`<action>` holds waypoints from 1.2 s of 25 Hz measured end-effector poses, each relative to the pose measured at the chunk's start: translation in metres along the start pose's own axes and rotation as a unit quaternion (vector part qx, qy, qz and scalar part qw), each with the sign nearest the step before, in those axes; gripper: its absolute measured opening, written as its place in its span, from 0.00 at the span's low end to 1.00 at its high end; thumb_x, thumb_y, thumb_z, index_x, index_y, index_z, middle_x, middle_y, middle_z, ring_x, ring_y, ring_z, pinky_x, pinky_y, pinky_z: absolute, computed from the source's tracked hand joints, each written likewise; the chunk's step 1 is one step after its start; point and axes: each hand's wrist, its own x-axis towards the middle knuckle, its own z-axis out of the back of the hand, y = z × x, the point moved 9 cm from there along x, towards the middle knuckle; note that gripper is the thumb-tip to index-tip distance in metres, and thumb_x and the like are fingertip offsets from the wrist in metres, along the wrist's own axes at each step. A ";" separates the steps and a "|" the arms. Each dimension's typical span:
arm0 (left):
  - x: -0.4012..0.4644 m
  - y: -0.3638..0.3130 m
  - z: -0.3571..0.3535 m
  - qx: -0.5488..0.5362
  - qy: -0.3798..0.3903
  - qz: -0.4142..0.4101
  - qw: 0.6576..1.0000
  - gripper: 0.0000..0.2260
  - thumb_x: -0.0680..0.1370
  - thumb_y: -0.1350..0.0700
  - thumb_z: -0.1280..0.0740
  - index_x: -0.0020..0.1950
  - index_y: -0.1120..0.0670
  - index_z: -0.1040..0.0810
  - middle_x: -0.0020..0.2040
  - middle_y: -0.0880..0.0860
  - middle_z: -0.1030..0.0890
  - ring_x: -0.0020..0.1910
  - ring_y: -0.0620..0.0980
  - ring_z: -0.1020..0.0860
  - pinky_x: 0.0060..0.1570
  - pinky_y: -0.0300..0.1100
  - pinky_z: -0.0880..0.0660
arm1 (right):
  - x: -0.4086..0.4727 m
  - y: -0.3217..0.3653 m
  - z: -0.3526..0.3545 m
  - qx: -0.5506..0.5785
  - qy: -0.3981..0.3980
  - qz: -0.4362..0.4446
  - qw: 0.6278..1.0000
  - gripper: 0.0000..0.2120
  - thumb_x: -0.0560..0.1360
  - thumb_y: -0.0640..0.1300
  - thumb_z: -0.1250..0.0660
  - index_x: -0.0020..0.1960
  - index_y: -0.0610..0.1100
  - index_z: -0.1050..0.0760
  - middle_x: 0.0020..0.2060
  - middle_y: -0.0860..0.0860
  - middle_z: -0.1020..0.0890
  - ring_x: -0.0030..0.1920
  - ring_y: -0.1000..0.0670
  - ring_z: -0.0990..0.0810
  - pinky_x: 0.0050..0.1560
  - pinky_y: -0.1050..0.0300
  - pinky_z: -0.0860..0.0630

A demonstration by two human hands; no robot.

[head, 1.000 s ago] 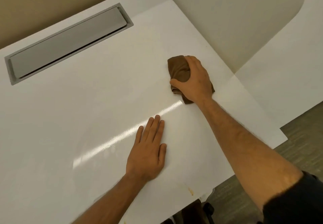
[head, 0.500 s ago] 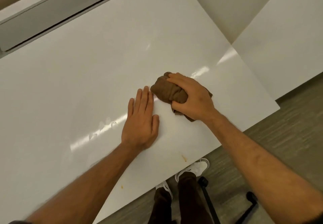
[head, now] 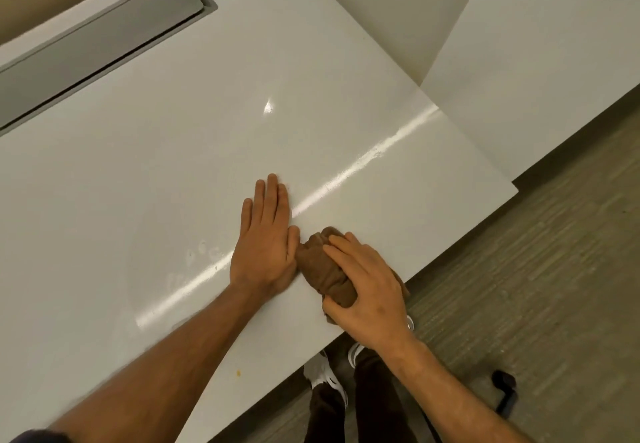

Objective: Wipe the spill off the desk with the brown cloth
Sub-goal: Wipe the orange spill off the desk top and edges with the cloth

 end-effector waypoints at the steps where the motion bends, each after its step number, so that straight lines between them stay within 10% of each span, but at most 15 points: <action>1: 0.000 0.001 -0.001 0.001 0.003 -0.003 1.000 0.31 0.84 0.50 0.54 0.84 0.57 0.61 0.85 0.54 0.62 0.84 0.52 0.64 0.82 0.51 0.62 | -0.003 0.003 -0.002 -0.001 -0.008 -0.004 1.000 0.37 0.69 0.58 0.31 0.77 0.51 0.32 0.75 0.54 0.28 0.76 0.51 0.32 0.77 0.49 0.37; 17: 0.000 0.002 -0.002 0.013 -0.009 -0.023 1.000 0.37 0.82 0.36 0.60 0.85 0.57 0.58 0.86 0.53 0.61 0.84 0.48 0.64 0.82 0.49 0.63 | -0.040 0.012 0.004 0.123 0.079 0.038 0.988 0.31 0.68 0.50 0.28 0.72 0.56 0.25 0.71 0.61 0.24 0.75 0.61 0.32 0.76 0.45 0.32; 23: 0.000 0.003 -0.001 0.020 -0.022 -0.027 0.999 0.35 0.83 0.38 0.59 0.85 0.56 0.57 0.86 0.52 0.60 0.84 0.48 0.64 0.82 0.47 0.63 | -0.003 -0.032 0.098 0.266 -0.072 -0.092 0.957 0.32 0.63 0.49 0.29 0.67 0.64 0.24 0.62 0.68 0.23 0.58 0.60 0.19 0.52 0.56 0.15; 26: -0.001 0.002 -0.001 0.013 -0.025 -0.027 0.999 0.34 0.83 0.39 0.58 0.85 0.56 0.57 0.86 0.52 0.60 0.84 0.47 0.64 0.81 0.44 0.66 | 0.034 -0.058 0.141 0.184 -0.199 -0.121 0.955 0.33 0.67 0.46 0.28 0.71 0.59 0.26 0.64 0.70 0.25 0.62 0.62 0.23 0.60 0.65 0.21; 30: 0.000 0.003 0.005 -0.050 -0.026 -0.026 0.998 0.31 0.84 0.46 0.54 0.85 0.57 0.51 0.86 0.52 0.56 0.84 0.46 0.61 0.80 0.41 0.65 | 0.063 -0.057 0.105 0.003 -0.110 -0.131 0.985 0.35 0.72 0.42 0.25 0.77 0.46 0.31 0.76 0.50 0.29 0.74 0.47 0.30 0.77 0.49 0.38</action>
